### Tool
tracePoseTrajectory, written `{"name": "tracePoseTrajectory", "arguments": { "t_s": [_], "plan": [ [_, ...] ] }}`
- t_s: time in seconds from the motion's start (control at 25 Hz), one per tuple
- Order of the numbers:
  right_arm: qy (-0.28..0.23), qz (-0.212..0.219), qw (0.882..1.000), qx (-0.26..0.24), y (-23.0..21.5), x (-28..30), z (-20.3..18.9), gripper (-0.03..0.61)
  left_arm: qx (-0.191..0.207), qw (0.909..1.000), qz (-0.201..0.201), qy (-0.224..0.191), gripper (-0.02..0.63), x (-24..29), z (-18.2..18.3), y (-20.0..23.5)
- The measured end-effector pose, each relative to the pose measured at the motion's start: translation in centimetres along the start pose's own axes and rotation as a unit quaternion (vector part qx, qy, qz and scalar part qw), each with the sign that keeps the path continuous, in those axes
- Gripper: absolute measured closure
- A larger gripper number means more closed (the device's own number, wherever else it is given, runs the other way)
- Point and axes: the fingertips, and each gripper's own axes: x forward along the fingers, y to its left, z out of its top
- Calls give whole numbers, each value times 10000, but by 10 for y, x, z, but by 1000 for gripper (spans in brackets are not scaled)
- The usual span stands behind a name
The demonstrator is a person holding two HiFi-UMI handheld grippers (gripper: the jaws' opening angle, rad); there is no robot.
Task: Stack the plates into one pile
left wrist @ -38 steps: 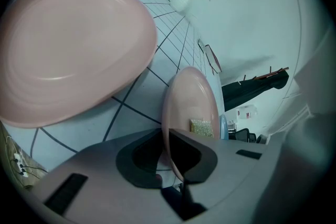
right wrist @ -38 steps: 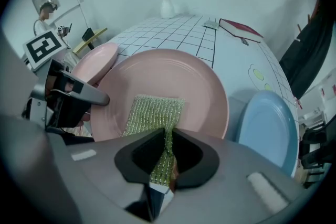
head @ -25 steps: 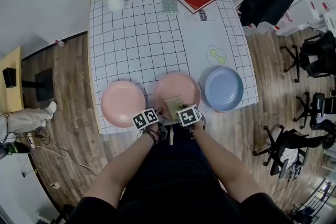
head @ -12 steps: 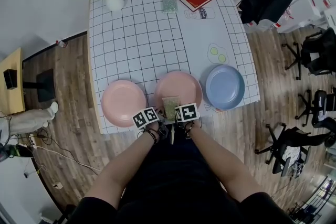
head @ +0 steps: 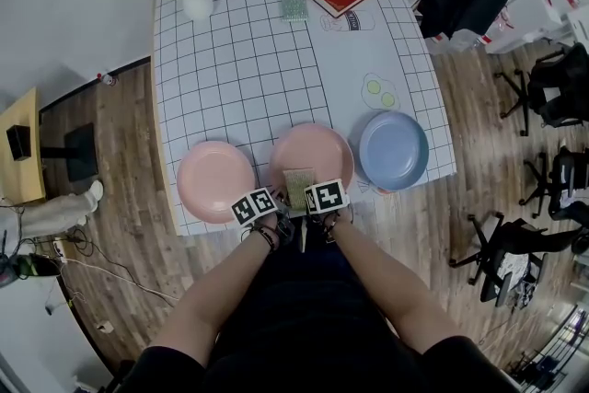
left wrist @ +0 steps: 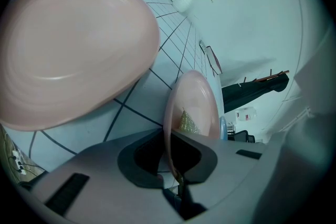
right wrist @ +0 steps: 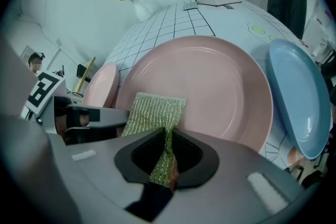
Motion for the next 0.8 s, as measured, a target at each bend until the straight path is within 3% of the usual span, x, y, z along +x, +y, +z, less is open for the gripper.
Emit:
{"name": "tracePoseTrajectory", "arguments": {
  "t_s": [0.48, 0.8],
  "plan": [
    [-71, -311, 9941, -1036, -18, -9, -2, 522, 62, 10000, 16, 7, 597, 1, 1, 0],
    [-199, -822, 9806, -1768, -47, -22, 11, 522, 98, 9999, 22, 19, 597, 1, 2, -1]
  ]
}}
